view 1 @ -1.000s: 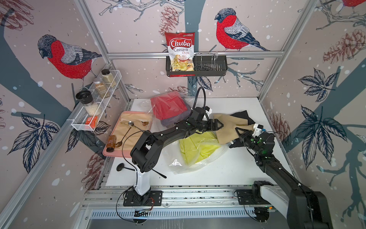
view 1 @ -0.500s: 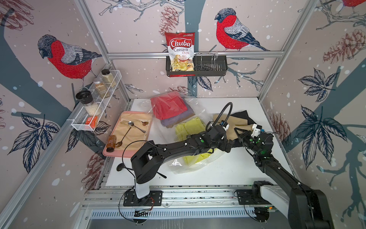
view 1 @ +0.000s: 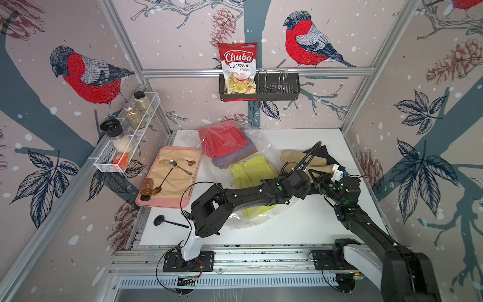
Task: Take the trousers out of the vacuum bag
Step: Place the trousers at the center of the board.
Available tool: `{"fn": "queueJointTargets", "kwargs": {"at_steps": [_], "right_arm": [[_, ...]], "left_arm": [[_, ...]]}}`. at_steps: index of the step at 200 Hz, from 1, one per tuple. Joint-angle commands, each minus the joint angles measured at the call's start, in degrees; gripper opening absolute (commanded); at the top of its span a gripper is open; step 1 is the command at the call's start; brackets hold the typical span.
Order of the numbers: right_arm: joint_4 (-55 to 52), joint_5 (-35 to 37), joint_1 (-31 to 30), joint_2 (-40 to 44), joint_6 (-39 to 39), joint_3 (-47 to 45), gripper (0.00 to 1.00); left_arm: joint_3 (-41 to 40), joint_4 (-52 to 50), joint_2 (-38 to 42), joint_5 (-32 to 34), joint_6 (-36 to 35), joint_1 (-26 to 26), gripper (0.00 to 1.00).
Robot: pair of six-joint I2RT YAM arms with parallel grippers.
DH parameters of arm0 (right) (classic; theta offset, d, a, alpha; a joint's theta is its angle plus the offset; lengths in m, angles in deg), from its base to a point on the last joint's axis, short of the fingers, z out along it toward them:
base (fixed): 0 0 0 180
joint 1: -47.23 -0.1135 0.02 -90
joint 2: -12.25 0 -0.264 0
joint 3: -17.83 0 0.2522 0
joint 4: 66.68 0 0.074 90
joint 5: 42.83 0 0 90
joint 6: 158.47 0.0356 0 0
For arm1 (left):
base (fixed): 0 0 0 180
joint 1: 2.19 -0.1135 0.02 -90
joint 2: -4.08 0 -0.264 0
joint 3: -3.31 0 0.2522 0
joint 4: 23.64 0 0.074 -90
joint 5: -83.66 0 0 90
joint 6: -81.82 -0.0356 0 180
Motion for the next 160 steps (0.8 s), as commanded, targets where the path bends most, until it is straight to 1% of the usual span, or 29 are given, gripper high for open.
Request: {"fn": "queueJointTargets", "kwargs": {"at_steps": [1, 32, 79, 90, 101, 105, 113, 132, 150, 160], "right_arm": [[5.8, -2.9, -0.3, 0.0, 2.2, -0.3, 0.02], [6.5, -3.1, -0.3, 0.0, 2.8, -0.3, 0.02], [7.5, -3.3, -0.3, -0.4, 3.8, -0.1, 0.03], [7.6, -3.6, -0.2, -0.4, 4.0, -0.1, 0.03], [7.2, -3.8, -0.3, 0.0, 3.9, -0.1, 0.03], [6.9, -3.8, -0.2, 0.1, 3.9, -0.2, 0.03], [6.6, -3.7, -0.2, 0.5, 3.7, -0.3, 0.03], [5.9, -3.7, -0.2, 1.1, 3.5, -0.5, 0.05], [5.1, -4.0, -0.1, 1.3, 3.0, -0.5, 0.08], [4.5, -4.1, 0.1, 1.4, 2.6, -0.5, 0.11]], "left_arm": [[1.6, -2.1, -1.8, 2.8, -2.4, 0.0, 0.98], [2.6, -2.8, -3.4, 2.0, -2.7, 0.7, 0.97], [2.2, -3.1, -4.2, 4.4, -3.9, 1.9, 0.98], [2.3, -3.1, -4.6, 6.1, -3.6, 1.9, 0.97], [2.8, -3.5, -4.9, 8.3, -2.9, 1.9, 0.94], [2.9, -3.5, -5.0, 9.0, -2.9, 1.9, 0.91], [3.1, -3.1, -5.0, 9.9, -3.4, 1.8, 0.84], [5.1, -4.0, -5.6, 11.0, -3.8, 1.5, 0.54], [6.8, -5.0, -5.8, 12.1, -4.3, 1.2, 0.36], [7.2, -5.3, -5.6, 12.4, -4.9, 1.1, 0.29]]}}
